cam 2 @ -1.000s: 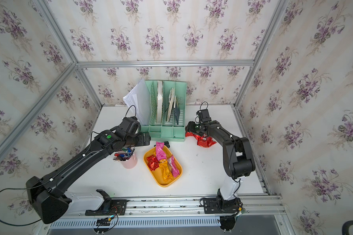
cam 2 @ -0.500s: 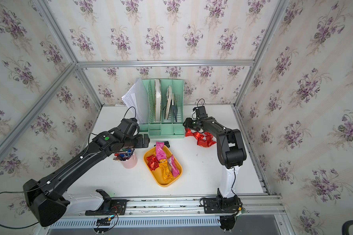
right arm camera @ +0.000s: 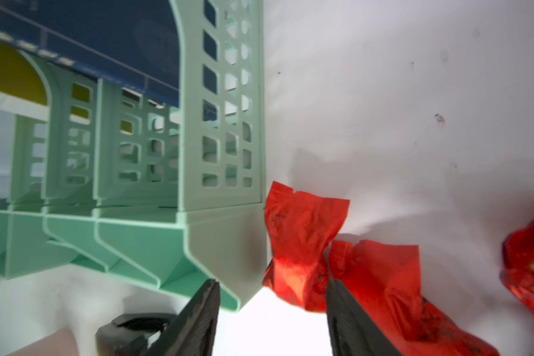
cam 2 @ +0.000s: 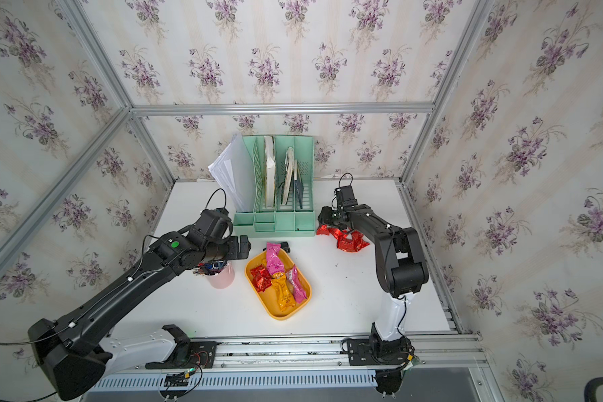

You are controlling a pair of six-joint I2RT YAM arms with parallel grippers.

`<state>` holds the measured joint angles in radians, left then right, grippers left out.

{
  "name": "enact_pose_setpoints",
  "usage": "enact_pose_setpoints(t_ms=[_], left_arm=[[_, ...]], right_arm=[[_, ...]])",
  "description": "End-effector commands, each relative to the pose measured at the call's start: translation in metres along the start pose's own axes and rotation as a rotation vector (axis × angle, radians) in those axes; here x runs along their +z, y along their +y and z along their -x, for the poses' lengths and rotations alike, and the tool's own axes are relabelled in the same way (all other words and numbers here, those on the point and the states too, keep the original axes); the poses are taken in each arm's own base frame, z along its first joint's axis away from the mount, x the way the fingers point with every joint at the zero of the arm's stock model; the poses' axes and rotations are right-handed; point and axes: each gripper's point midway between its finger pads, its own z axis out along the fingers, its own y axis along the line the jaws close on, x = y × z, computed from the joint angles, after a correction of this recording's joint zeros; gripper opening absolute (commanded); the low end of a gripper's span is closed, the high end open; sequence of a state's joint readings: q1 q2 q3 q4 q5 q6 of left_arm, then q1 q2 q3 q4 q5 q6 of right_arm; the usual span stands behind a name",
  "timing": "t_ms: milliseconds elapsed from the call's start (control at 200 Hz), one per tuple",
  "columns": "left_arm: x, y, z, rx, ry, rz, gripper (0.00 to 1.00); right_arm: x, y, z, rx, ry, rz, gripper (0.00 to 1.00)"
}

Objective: Put the tea bags into the storage box
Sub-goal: Pick up the tea bag from the center of the board, then place the tea bag in the storage box.

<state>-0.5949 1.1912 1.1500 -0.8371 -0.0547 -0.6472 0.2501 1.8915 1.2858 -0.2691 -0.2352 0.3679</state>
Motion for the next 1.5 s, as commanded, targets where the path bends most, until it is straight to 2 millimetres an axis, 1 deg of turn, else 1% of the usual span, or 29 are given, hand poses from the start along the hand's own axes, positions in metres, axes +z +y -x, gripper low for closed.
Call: enact_pose_setpoints(t_ms=[0,60,180,265,330,425,500,595,724,814,864,914,959,1004,1044,1069,1074,1089,1134,1244,1309,1379,1439,1494], left_arm=[[-0.003,0.005,0.0,-0.019,-0.007,0.019,0.99],[-0.005,0.007,-0.001,-0.027,-0.009,0.024,0.99],[-0.007,0.009,-0.003,-0.049,-0.014,0.024,0.99],[-0.007,0.009,-0.004,-0.065,-0.012,0.023,0.99],[-0.006,0.01,-0.006,-0.077,-0.008,0.024,0.99],[-0.006,0.012,-0.01,-0.09,-0.002,0.028,0.99],[-0.006,0.013,-0.011,-0.098,-0.001,0.026,0.99],[-0.006,0.014,-0.014,-0.114,0.004,0.032,0.99],[-0.008,0.015,-0.015,-0.141,-0.005,0.027,0.99],[-0.009,0.015,-0.016,-0.153,-0.01,0.018,0.99],[-0.01,0.014,-0.017,-0.145,-0.009,0.01,0.99],[-0.012,0.014,-0.017,-0.129,-0.01,0.007,0.99],[-0.013,0.015,-0.017,-0.11,-0.009,0.01,0.99],[-0.013,0.015,-0.016,-0.089,-0.014,0.01,0.99],[-0.013,0.015,-0.015,-0.067,-0.017,0.009,0.99],[-0.013,0.015,-0.014,-0.054,-0.021,0.009,0.99],[-0.013,0.014,-0.013,-0.052,-0.022,0.008,0.99],[-0.013,0.014,-0.013,-0.044,-0.024,0.009,0.99],[-0.012,0.015,-0.011,-0.03,-0.029,0.017,0.99],[-0.012,0.013,-0.005,-0.005,-0.044,0.016,0.99],[-0.012,0.013,-0.004,-0.004,-0.052,0.01,0.99],[-0.011,0.01,-0.006,-0.001,-0.043,-0.013,0.99],[-0.011,0.01,-0.009,0.011,-0.035,-0.026,0.99],[-0.011,0.011,-0.013,0.026,-0.026,-0.031,0.99]], right_arm=[[0.008,-0.016,-0.005,0.015,0.023,-0.08,0.59],[0.013,-0.02,-0.009,0.019,0.034,-0.09,0.59],[0.024,-0.019,-0.017,0.029,0.063,-0.057,0.59],[0.03,-0.02,-0.021,0.035,0.079,-0.051,0.56],[0.032,-0.021,-0.023,0.035,0.086,-0.052,0.51],[0.031,-0.022,-0.022,0.022,0.084,-0.058,0.38],[0.027,-0.021,-0.019,0.007,0.073,-0.063,0.29],[0.016,-0.016,-0.014,-0.005,0.058,-0.054,0.26],[-0.011,0.002,-0.009,-0.022,0.027,0.007,0.24],[-0.032,0.021,-0.017,-0.043,0.019,0.083,0.23],[-0.042,0.033,-0.026,-0.061,0.026,0.118,0.23],[-0.051,0.049,-0.039,-0.094,0.039,0.159,0.23],[-0.056,0.066,-0.055,-0.126,0.064,0.192,0.23],[-0.06,0.083,-0.074,-0.168,0.092,0.212,0.23],[-0.063,0.102,-0.095,-0.223,0.119,0.22,0.23],[-0.065,0.11,-0.105,-0.253,0.129,0.212,0.23],[-0.065,0.116,-0.111,-0.27,0.137,0.217,0.23],[-0.066,0.125,-0.122,-0.296,0.151,0.219,0.23],[-0.07,0.142,-0.144,-0.346,0.175,0.219,0.23],[-0.083,0.176,-0.184,-0.375,0.205,0.244,0.23],[-0.089,0.19,-0.203,-0.388,0.207,0.258,0.23],[-0.094,0.199,-0.222,-0.41,0.222,0.247,0.23],[-0.097,0.203,-0.238,-0.425,0.232,0.231,0.23],[-0.097,0.203,-0.251,-0.43,0.245,0.216,0.23]])
